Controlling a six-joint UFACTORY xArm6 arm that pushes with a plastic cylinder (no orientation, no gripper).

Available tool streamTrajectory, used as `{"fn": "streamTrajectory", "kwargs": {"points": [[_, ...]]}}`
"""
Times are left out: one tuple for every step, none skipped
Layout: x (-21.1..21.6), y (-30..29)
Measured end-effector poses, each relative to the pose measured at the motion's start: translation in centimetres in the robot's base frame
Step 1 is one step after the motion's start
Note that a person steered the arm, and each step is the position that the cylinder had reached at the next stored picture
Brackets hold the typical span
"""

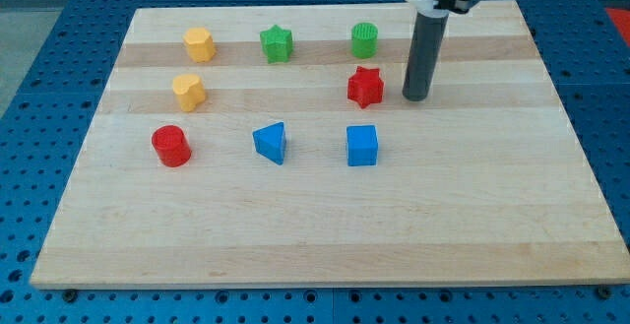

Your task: Slide red star to left side

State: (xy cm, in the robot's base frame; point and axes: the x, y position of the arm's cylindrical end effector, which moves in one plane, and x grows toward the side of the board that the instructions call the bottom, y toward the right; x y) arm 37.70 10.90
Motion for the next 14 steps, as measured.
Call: {"fn": "streamTrajectory", "kwargs": {"points": [[-0.7,-0.2],[-0.7,-2.1],[-0.7,-5.3],[-0.7,-7.5],[-0.1,-8.2],[1.4,-8.5],[0.5,-9.8],[0.3,-10.0],[1.3,-10.8],[1.8,-12.2],[1.8,-13.2],[1.8,-13.3],[2.0,-13.3],[4.2,-13.4]]}}
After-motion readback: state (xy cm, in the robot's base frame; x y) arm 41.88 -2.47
